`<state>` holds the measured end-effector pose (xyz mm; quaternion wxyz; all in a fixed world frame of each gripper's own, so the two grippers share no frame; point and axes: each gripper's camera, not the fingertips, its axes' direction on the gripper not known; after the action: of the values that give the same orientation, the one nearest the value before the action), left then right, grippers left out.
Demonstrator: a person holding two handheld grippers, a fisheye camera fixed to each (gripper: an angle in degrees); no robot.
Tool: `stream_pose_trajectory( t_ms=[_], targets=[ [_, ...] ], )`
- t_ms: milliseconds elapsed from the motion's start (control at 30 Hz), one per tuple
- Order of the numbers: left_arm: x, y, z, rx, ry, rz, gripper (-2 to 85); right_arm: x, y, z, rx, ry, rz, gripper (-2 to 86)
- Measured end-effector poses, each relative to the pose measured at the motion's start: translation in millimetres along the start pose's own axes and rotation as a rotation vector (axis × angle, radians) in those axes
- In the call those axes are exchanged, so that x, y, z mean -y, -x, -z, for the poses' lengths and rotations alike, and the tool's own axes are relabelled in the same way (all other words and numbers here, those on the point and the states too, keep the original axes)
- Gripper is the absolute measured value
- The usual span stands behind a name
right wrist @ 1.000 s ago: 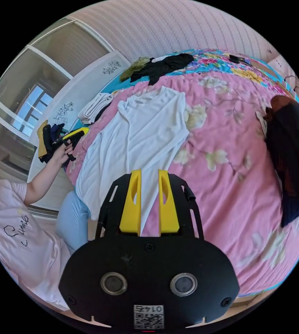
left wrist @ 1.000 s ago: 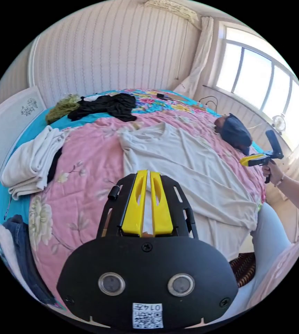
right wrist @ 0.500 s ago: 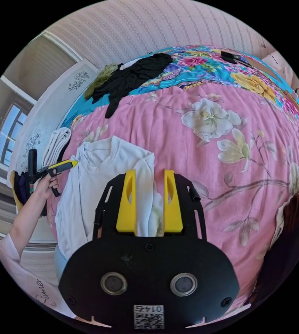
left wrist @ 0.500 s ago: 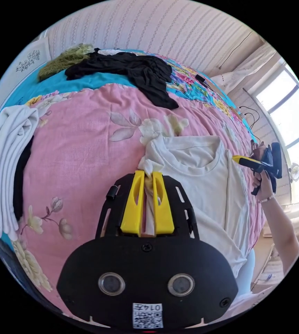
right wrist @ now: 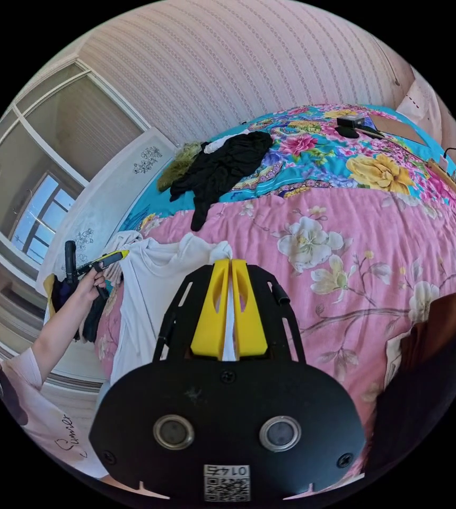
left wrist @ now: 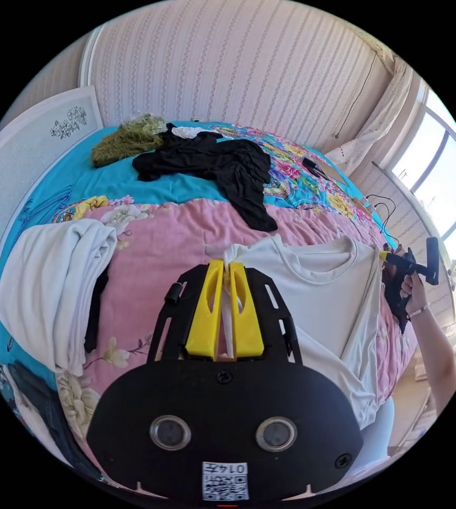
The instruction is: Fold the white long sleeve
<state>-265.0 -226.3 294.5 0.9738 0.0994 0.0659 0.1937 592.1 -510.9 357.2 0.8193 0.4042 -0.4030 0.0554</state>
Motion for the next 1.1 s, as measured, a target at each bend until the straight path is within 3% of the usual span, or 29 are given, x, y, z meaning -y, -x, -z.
stream_pose_trajectory(
  t_ms=[233, 567, 800, 933, 1100],
  targets=[
    [-120.3, 3.1, 101.2, -0.115, -0.076, -0.061, -0.6, -114.0, 44.5, 85.2, 0.140, 0.036, 0.101, 0.2],
    [-346.0, -6.4, 124.0, -0.164, 0.129, 0.015, -0.5, -361.0, 59.1, 68.6, 0.168, 0.232, -0.083, 0.2],
    [-385.5, -4.1, 133.2, -0.155, 0.070, 0.095, 1.8, -401.9, 72.2, 84.5, 0.150, 0.159, -0.107, 0.7],
    [-400.9, 2.6, 138.8, -0.113, 0.135, 0.131, 5.8, -420.4, 70.8, 80.1, 0.098, 0.249, -0.135, 1.9],
    [-402.7, -11.1, 169.1, -0.027, 0.110, 0.047, 5.0, -424.2, 99.9, 92.4, 0.047, 0.177, -0.065, 4.0]
  ],
)
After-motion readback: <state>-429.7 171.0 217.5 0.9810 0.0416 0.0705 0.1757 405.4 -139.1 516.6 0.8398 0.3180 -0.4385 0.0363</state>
